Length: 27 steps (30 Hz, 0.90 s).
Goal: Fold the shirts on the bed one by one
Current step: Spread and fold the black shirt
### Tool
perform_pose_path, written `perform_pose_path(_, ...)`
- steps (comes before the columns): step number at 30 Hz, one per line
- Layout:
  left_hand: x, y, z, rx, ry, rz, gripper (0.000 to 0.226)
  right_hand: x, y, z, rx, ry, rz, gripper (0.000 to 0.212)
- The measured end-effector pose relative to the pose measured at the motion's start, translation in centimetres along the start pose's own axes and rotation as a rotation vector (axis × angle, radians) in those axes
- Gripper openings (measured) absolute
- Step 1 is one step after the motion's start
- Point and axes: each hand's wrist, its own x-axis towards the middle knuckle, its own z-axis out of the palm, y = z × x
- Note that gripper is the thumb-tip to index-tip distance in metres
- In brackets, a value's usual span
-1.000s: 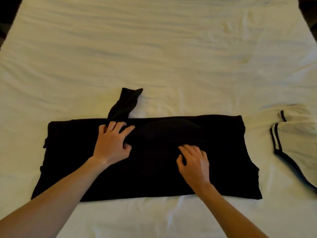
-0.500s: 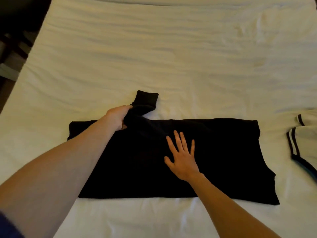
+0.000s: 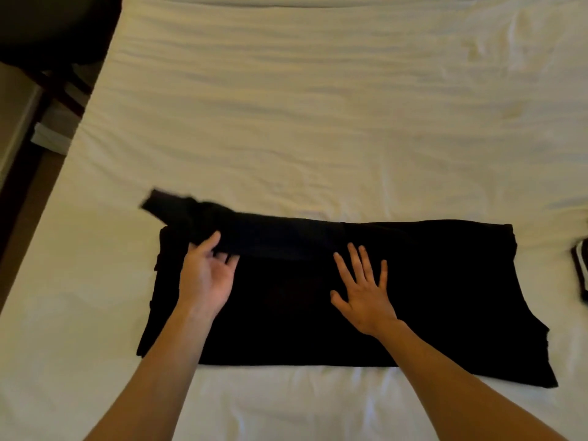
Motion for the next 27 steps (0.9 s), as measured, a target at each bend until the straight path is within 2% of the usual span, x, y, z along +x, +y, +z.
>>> perform_pose_path(3, -0.4, -0.1, -3.3, 0.069, 0.110, -0.039, 0.045, 0.0, -0.1, 0.0, 0.009, 0.009, -0.007, 0.079)
perform_pose_path(5, 0.1, 0.7, -3.6, 0.120, 0.162, -0.039, 0.040, 0.0, -0.1, 0.0, 0.009, 0.013, -0.012, 0.080)
perform_pose_path(8, 0.8, 2.0, -3.2, 0.154, 0.256, -0.071, 0.044, -0.2, -0.1, -0.3, 0.006, 0.000, 0.001, 0.083)
perform_pose_path(10, 1.2, 2.3, -3.7, 0.134, 0.262, -0.096, 0.042, -0.4, -0.7, -0.9, 0.021, 0.034, 0.040, 0.080)
perform_pose_path(13, 0.5, 3.3, -4.5, 0.079, 0.070, -0.128, 0.037, 0.2, -2.1, -3.2, 0.065, 0.273, 0.201, 0.059)
perform_pose_path(15, 0.4, 3.7, -5.1, 0.100, 0.012, -0.132, 0.035, 1.2, -2.3, -4.4, -0.021, 0.366, 0.195, 0.044)
perform_pose_path(17, 0.2, 3.5, -5.9, 0.172, 0.080, -0.122, 0.033, 1.6, -1.9, -5.1, -0.055, 0.359, 0.113, 0.030)
perform_pose_path(20, 0.3, 3.4, -7.2, 0.234, 0.169, -0.126, 0.033, 1.5, -1.4, -6.4, 0.105, 0.412, 0.053, 0.018)
perform_pose_path(22, 0.4, 3.9, -7.6, 0.208, 0.159, -0.125, 0.036, 0.4, -1.2, -7.4, 0.227, 0.553, 0.052, 0.013)
perform_pose_path(25, 0.1, 4.9, -8.1, 0.107, 0.094, -0.129, 0.033, -2.3, -0.5, -7.8, 0.236, 0.808, -0.026, 0.010)
perform_pose_path(27, -0.5, 4.8, -8.7, 0.147, 0.133, -0.131, 0.032, -4.0, -0.7, -7.1, 0.202, 0.789, -0.032, 0.010)
